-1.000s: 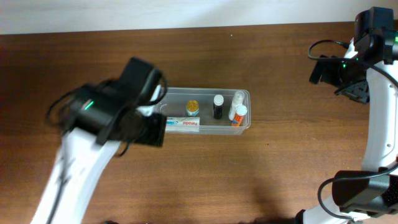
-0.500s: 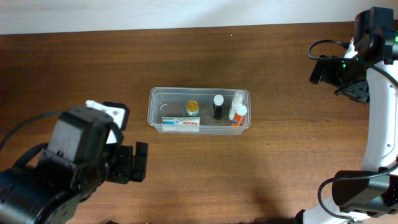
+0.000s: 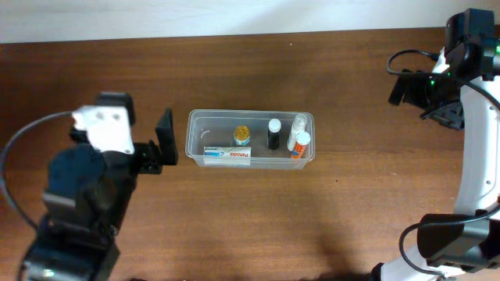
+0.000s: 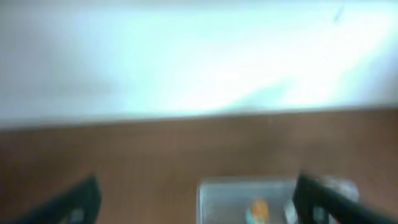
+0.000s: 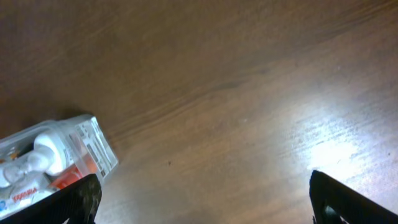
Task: Pack container
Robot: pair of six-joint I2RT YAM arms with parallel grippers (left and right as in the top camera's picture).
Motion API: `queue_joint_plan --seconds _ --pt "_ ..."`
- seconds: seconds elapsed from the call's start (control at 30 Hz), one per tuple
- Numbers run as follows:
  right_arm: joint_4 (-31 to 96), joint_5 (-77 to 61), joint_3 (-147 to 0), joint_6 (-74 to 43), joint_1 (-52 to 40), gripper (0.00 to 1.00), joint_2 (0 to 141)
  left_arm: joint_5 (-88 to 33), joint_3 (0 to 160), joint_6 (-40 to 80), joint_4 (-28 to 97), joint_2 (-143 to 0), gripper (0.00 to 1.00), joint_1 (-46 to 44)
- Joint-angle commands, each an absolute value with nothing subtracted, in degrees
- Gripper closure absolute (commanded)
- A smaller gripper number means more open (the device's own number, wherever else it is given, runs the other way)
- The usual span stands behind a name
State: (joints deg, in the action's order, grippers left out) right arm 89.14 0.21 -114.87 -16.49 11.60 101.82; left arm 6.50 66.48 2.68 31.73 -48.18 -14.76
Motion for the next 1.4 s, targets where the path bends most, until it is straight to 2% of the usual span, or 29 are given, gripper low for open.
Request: queue_joint_plan --seconds 0.0,0.2,0.4,0.8,1.23,1.37 --pt "89.14 0.71 -115.13 -16.82 11.7 0.02 101.62 -4.69 51.44 -8.95 19.16 -42.19 0.01 -12.14" --pt "89.14 0.71 -115.13 -16.82 11.7 0.02 101.62 -4.75 28.58 -8.91 -3.36 -31.57 0.01 -10.24" --pt "89.14 0.71 -115.13 -16.82 11.7 0.02 101.62 -4.99 14.15 -8.86 -9.45 -19.0 0.01 -6.76" --pt "89.14 0.71 -115.13 -16.82 11.7 0.02 101.62 -6.85 2.7 -8.71 -9.39 -4.6 0.01 -1.65" --pt "89.14 0.71 -115.13 -16.82 11.7 0.02 101.62 -4.51 0.49 -8.71 3.95 -0.25 0.01 -1.61" --pt "89.14 0.73 -115.13 -16.82 11.7 0.02 101.62 -4.51 0.49 -8.71 4.38 -0.25 0.01 -0.75"
